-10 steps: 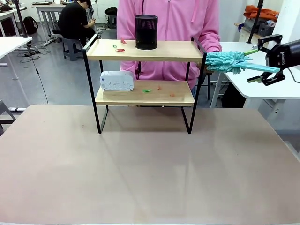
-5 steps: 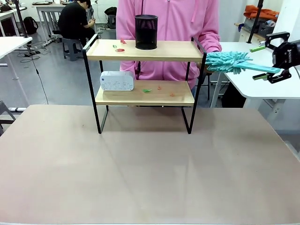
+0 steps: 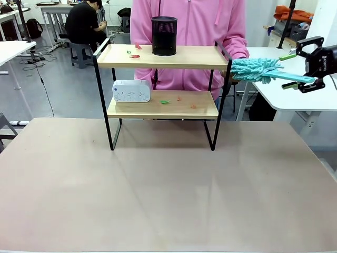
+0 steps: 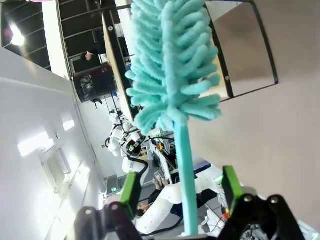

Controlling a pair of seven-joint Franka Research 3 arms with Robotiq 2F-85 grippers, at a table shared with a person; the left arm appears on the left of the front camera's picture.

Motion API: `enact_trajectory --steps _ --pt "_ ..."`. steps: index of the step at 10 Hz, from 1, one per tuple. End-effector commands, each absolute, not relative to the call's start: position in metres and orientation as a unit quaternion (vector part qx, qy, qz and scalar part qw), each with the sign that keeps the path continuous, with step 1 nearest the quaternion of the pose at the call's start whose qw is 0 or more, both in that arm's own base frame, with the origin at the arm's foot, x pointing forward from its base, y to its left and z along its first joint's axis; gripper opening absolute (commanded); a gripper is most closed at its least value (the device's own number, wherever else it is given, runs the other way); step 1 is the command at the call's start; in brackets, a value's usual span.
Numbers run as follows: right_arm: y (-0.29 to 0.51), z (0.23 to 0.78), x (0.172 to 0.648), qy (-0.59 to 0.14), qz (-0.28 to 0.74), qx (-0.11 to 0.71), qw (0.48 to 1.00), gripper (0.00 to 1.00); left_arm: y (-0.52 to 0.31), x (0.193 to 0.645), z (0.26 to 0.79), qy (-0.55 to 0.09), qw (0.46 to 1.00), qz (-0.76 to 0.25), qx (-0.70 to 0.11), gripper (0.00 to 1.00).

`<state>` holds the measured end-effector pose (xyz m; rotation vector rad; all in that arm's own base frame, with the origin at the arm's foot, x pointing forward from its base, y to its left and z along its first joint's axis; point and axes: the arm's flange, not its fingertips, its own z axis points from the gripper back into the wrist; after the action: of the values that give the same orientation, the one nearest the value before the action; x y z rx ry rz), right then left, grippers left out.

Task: Clean the shelf.
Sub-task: Pick up the Duster from the human.

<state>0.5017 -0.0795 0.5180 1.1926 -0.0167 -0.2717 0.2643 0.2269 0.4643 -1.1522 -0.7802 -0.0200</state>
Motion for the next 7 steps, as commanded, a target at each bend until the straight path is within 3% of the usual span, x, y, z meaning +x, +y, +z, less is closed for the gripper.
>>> enact_trajectory --steps 1,2,4,5,6,7 --pt "-0.0714 0.5173 0.5038 -0.015 -0.111 0.570 0.814 0.10 0.2264 0.2646 0.4659 -0.370 0.761 -0.018 -0.532 1.00" --pt "-0.0693 0.5170 0.5042 -0.014 -0.110 0.569 0.815 0.00 0.2264 0.2646 0.4659 -0.370 0.761 -0.018 -0.532 1.00" --pt "-0.0688 0.5167 0.5035 -0.016 -0.110 0.571 0.814 0.00 0.2264 0.2646 0.4659 -0.370 0.761 -0.018 -0.532 1.00" --pt "-0.0694 0.5163 0.5025 -0.018 -0.110 0.572 0.813 0.07 0.2264 0.2646 0.4659 -0.370 0.761 -0.018 -0.532 1.00" --pt "-0.0713 0.5158 0.5015 -0.021 -0.112 0.571 0.813 0.00 0.2264 0.2646 0.4659 -0.370 0.761 -0.018 -0.532 1.00" --pt "-0.0733 0.5146 0.5008 -0.022 -0.115 0.570 0.813 0.00 0.2264 0.2646 0.4659 -0.370 0.761 -0.018 -0.532 1.00"
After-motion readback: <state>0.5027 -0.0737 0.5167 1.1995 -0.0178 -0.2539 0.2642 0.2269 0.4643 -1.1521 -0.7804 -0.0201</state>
